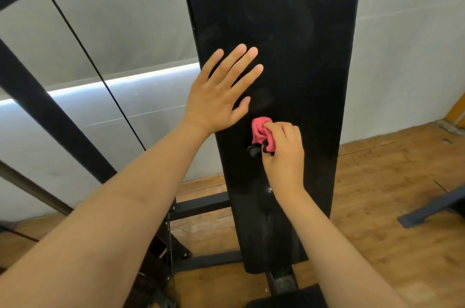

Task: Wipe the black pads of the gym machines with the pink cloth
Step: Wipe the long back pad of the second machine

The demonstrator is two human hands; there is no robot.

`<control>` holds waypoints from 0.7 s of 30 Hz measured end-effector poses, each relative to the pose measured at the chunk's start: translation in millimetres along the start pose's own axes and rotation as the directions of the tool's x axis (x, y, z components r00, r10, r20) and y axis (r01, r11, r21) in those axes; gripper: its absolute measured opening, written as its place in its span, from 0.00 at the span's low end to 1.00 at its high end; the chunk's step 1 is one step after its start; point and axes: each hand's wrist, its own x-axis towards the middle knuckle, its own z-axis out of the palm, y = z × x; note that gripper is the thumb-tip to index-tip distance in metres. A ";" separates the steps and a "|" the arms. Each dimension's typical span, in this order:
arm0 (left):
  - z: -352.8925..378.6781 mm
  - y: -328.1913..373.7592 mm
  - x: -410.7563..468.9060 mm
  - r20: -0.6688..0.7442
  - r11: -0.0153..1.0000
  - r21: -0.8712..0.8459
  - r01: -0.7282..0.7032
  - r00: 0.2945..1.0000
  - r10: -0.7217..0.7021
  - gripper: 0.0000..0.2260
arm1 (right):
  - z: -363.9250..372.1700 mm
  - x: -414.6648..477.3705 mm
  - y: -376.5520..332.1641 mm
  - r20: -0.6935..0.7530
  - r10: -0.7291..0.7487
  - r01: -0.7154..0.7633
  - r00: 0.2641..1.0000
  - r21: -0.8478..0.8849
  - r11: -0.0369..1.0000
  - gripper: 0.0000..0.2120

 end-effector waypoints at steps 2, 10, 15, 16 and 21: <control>-0.5 0.5 -0.1 0.008 1.000 0.004 0.003 1.000 -0.003 0.25 | -0.9 -5.2 3.7 0.022 -0.036 0.036 0.999 0.014 0.999 0.19; -1.5 0.8 -0.2 0.024 1.000 0.023 0.005 1.000 -0.005 0.25 | -14.4 -78.2 41.2 0.476 0.074 -0.081 0.876 -0.006 0.997 0.21; -1.0 0.5 -0.3 0.016 1.000 0.029 0.005 1.000 -0.006 0.25 | -36.7 -24.0 23.9 0.266 0.177 -0.228 0.948 0.176 0.958 0.17; -1.1 0.7 -0.2 0.015 1.000 0.026 0.007 1.000 -0.007 0.25 | -38.6 -10.3 20.7 0.207 0.197 -0.238 0.958 0.196 0.951 0.17; -0.9 1.2 0.0 -0.008 1.000 0.012 0.001 1.000 -0.001 0.25 | -26.4 20.3 20.5 0.102 0.194 -0.201 0.976 0.059 0.978 0.18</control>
